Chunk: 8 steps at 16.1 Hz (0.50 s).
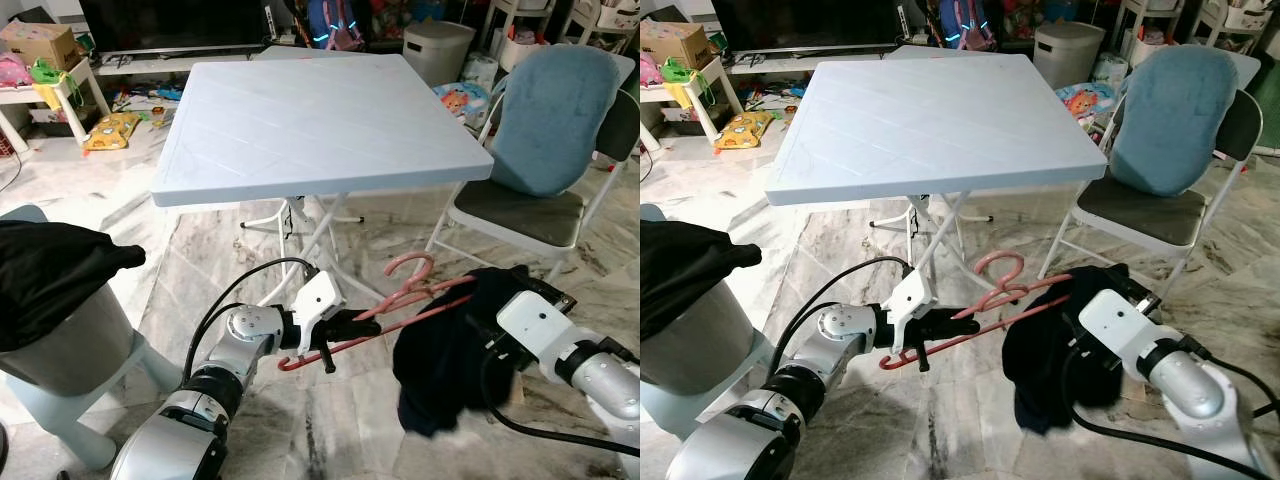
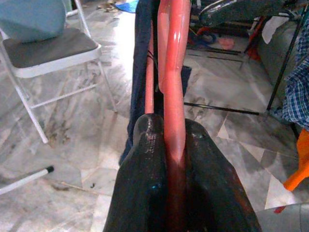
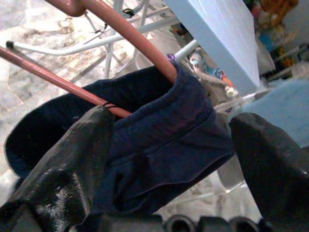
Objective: Hang hanger
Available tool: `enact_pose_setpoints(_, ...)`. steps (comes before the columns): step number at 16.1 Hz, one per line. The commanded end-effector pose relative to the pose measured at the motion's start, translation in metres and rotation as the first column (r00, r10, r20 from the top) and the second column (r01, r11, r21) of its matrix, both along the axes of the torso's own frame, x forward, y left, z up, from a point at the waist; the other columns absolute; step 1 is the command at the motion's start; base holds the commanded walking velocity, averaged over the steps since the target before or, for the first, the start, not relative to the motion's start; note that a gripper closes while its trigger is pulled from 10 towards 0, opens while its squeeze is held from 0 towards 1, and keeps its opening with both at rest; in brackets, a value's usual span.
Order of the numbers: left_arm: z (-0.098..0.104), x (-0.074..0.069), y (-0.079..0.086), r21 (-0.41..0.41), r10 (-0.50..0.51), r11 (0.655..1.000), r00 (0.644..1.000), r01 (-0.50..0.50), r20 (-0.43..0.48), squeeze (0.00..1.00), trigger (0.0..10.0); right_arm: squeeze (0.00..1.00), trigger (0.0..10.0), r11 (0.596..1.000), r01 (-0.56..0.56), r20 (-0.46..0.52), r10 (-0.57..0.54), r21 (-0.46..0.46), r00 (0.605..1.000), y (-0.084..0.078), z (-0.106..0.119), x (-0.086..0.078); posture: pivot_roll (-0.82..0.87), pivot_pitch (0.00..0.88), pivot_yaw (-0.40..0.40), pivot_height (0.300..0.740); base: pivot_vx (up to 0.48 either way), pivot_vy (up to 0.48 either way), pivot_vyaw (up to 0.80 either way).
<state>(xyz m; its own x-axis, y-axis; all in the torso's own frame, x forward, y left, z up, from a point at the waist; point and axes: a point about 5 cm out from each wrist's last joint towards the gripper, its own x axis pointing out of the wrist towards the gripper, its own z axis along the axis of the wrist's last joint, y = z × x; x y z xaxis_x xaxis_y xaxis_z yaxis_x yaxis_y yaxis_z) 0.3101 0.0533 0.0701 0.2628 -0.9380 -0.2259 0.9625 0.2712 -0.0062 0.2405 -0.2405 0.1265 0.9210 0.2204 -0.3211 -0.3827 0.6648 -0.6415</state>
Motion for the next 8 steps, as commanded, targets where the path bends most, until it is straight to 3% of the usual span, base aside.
enact_pose_setpoints(1,0.01,0.006,0.001,-0.045,0.026,0.999,0.999,-0.025,0.032,0.0,0.0,0.91,10.0,1.0,0.014,0.006,-0.014,0.016,1.0,0.002,0.002,0.001,-0.07,0.0,-0.003,0.74,0.0,0.0,0.0)
enact_pose_setpoints(2,0.011,0.006,0.0,-0.046,0.022,0.999,0.999,-0.021,0.032,0.0,0.0,0.59,10.0,0.999,0.026,0.003,-0.026,0.027,1.0,0.003,0.0,0.001,-0.07,0.0,-0.003,0.74,0.0,0.0,0.0)
enact_pose_setpoints(3,0.013,0.006,-0.002,-0.061,0.007,0.998,0.999,-0.005,0.035,0.0,0.0,0.09,10.0,0.996,0.067,0.0,-0.067,0.053,0.998,0.005,-0.005,0.004,-0.06,0.0,-0.005,0.74,0.0,0.0,0.0)
enact_pose_setpoints(4,0.015,0.006,-0.004,-0.067,0.004,0.998,0.999,-0.001,0.038,0.0,0.0,0.0,10.0,0.994,0.086,0.005,-0.087,0.073,0.996,0.007,-0.007,0.005,-0.06,0.0,-0.005,0.74,0.0,0.0,0.0)
enact_pose_setpoints(8,0.02,0.004,-0.006,-0.092,-0.021,0.995,0.998,0.026,0.055,0.0,0.0,0.0,10.0,0.943,0.238,0.016,-0.249,0.232,0.968,0.012,-0.012,0.013,-0.06,0.0,-0.005,0.74,0.0,0.0,0.0)
